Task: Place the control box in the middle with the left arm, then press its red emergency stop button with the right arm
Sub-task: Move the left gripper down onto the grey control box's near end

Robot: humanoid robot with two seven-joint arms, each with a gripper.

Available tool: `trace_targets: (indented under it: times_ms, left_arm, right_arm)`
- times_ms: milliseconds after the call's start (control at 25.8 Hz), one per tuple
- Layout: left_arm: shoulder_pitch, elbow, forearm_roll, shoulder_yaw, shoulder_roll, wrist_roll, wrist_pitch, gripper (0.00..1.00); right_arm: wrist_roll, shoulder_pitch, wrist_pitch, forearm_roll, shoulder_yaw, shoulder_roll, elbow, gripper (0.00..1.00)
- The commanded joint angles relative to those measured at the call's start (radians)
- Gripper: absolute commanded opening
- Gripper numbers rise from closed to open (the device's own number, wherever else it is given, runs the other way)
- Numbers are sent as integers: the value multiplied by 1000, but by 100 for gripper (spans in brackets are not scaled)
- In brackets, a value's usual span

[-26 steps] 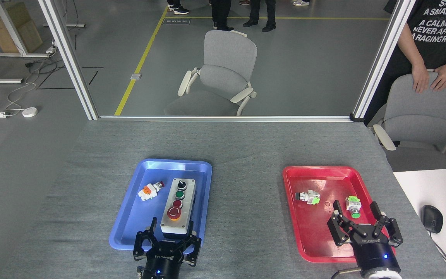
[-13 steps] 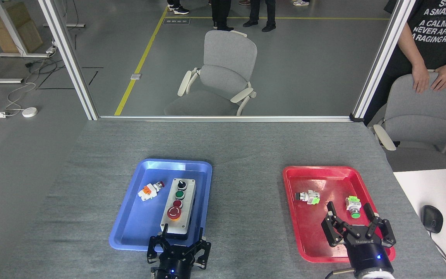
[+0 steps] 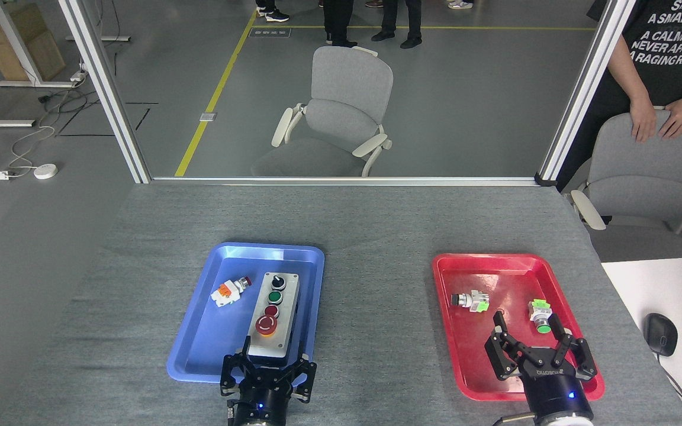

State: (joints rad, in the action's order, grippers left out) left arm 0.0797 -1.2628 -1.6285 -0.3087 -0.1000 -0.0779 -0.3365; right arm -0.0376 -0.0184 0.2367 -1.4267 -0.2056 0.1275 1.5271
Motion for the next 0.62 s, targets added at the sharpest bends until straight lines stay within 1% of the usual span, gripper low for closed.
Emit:
trace_targets:
  times_ms: [0, 271, 580]
  left_arm:
    - [23, 48, 2, 0, -4, 0, -7, 99]
    - [63, 106, 7, 5, 3, 0, -19, 99]
    - [92, 140, 10, 7, 8, 0, -25, 99]
  right_arm:
    - [-2, 0, -1, 0, 15, 1, 1, 99]
    - [-4, 0, 13, 0, 17, 3, 1, 99]
    - [-7, 0, 27, 0, 6, 1, -8, 99]
